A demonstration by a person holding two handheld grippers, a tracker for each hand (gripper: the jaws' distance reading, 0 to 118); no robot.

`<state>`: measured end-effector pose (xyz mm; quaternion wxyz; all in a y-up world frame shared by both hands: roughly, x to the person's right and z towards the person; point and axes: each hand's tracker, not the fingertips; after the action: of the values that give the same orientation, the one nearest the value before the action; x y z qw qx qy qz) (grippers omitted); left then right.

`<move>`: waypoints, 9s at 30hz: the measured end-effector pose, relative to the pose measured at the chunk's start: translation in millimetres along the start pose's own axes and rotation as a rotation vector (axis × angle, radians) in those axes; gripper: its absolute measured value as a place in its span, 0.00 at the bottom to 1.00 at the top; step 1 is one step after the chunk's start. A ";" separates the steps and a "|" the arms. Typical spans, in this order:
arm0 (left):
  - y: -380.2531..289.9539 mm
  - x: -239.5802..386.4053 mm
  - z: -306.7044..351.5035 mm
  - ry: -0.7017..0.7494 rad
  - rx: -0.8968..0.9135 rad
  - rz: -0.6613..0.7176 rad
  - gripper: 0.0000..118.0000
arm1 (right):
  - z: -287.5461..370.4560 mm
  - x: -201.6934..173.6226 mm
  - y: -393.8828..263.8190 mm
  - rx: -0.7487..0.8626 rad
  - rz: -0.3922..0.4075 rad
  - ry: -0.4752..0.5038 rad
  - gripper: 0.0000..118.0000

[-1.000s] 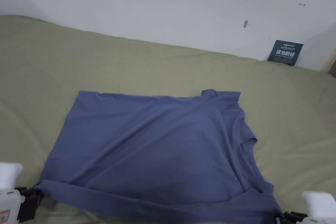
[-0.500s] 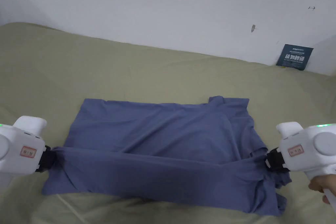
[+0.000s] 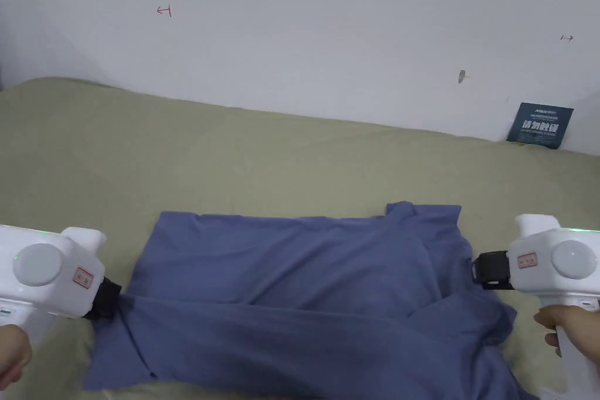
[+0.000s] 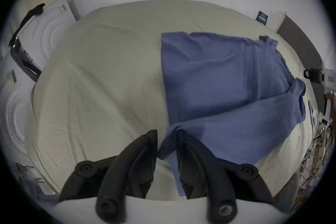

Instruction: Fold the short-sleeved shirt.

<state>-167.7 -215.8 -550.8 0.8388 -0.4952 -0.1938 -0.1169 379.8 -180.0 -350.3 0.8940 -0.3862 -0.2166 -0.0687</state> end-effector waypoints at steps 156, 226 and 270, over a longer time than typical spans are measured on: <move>3.0 0.3 -54.7 -0.228 -0.122 0.114 0.67 | 164.0 -79.3 -144.0 0.098 -0.028 0.203 0.02; -204.0 -15.4 124.2 -0.339 -0.028 -0.081 0.05 | 214.1 59.1 -224.5 -0.335 -0.110 0.202 0.02; -272.7 271.1 190.4 -0.102 0.353 -0.105 0.00 | 267.8 -175.8 -285.3 0.079 0.013 0.065 0.02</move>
<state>-70.0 -181.6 -134.3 0.8945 -0.3348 -0.2793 -0.0992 49.9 -192.5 -76.4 0.9156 -0.3493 -0.1877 -0.0668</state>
